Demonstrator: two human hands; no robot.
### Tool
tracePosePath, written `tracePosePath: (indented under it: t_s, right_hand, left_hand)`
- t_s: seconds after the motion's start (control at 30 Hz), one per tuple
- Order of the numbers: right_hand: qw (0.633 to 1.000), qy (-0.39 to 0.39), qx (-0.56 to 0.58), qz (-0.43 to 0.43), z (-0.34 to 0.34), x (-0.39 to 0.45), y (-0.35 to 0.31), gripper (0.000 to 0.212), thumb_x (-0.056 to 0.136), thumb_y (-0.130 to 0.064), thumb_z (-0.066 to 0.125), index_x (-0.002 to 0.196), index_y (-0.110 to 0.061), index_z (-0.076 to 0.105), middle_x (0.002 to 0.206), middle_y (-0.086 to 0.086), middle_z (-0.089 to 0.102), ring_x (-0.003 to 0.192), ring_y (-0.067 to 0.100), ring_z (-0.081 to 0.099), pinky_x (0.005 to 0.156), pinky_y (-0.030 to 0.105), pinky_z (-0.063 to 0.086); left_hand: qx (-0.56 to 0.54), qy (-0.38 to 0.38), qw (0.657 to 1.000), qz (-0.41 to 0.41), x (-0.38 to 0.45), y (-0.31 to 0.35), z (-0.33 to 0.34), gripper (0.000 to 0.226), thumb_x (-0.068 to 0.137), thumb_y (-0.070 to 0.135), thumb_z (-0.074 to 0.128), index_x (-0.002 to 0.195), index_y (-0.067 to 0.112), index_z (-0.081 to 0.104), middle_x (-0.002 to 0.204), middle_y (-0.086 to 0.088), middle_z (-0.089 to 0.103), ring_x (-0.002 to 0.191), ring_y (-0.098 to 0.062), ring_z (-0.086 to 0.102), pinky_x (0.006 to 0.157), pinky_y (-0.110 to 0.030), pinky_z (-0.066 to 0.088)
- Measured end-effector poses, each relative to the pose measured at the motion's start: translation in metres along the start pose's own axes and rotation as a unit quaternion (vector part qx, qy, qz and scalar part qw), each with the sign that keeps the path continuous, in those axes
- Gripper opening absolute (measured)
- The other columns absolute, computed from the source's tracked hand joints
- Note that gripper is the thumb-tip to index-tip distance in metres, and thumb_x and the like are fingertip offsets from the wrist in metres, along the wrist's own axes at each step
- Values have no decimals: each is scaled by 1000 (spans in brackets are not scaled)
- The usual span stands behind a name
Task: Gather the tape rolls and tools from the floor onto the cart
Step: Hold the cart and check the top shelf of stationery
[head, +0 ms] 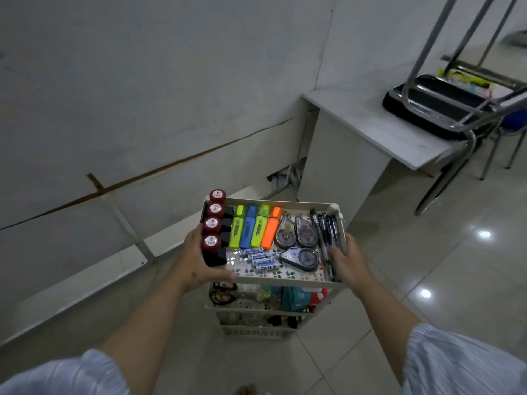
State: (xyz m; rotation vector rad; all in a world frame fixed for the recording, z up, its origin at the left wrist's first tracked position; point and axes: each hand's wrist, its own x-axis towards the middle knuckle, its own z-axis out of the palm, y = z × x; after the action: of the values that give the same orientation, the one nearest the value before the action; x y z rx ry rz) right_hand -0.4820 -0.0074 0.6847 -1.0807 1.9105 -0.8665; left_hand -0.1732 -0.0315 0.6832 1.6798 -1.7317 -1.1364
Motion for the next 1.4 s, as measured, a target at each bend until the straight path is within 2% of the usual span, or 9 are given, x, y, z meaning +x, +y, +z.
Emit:
tracePosePath:
  t_s: [0.13,0.23,0.37,0.47,0.6,0.8,1.03,1.27,1.4]
  right_hand:
    - [1000,7,24,-15,6,2,2,27,94,-20,43,120,-27,46,108,2,61,98,21,58,85,38,46]
    - [999,6,23,-25,8,8,1,27,94,-19,43,117,-29,49,110,1,63,102,21,60,90,42,48]
    - [999,-10,16,-43,8,18,-8,28,94,-15,41,119,-23,51,109,3,62,101,21,58,85,35,44]
    - [997,-34,2,-67,7,32,-18,29,95,-15,40,121,-22,50,108,5,61,100,23,58,87,38,47]
    - [993,-64,-14,-99,9,55,-34,29,97,-12,39,124,-15,48,103,2,55,88,14,53,67,23,40]
    - [983,-144,-40,-111,17,104,-57,30,95,-20,42,124,-23,49,118,8,61,107,27,57,95,48,46]
    - [967,-199,-49,-148,27,146,-85,32,93,-11,43,123,-16,54,112,1,57,108,18,52,93,29,38]
    - [959,-233,-58,-153,17,180,-85,32,93,-11,42,123,-16,53,118,11,61,110,27,55,97,39,43]
    - [956,-240,-68,-156,7,200,-78,34,93,-8,42,126,-13,51,118,10,60,110,25,55,90,30,39]
  left_hand:
    - [-17,23,1000,-4,-11,13,2,136,26,46,89,142,23,21,143,-1,28,121,-12,31,103,-40,34]
    - [-22,27,999,-8,-6,9,3,134,37,31,93,144,23,13,148,-5,23,132,-22,30,107,-43,32]
    - [-27,47,998,-23,-4,5,4,131,40,28,92,144,19,12,145,-7,26,133,-27,31,106,-43,32]
    - [-32,72,997,-26,-5,4,9,126,40,30,92,142,20,17,142,-7,31,129,-27,36,102,-39,35]
    - [-30,110,992,-50,-6,8,14,131,39,37,91,143,18,14,146,-7,29,130,-27,35,103,-41,34]
    - [-40,164,979,-110,-4,17,19,144,24,62,82,144,24,12,146,-7,28,131,-28,35,106,-50,37]
    - [-56,225,958,-167,1,25,35,149,20,72,77,144,25,10,150,-6,23,135,-28,31,107,-54,35]
    - [-83,254,949,-167,24,42,52,135,30,45,89,143,21,18,145,-6,30,132,-29,35,107,-54,35]
    - [-95,261,946,-164,39,51,62,135,26,48,87,141,21,21,143,-6,34,129,-27,38,105,-52,38]
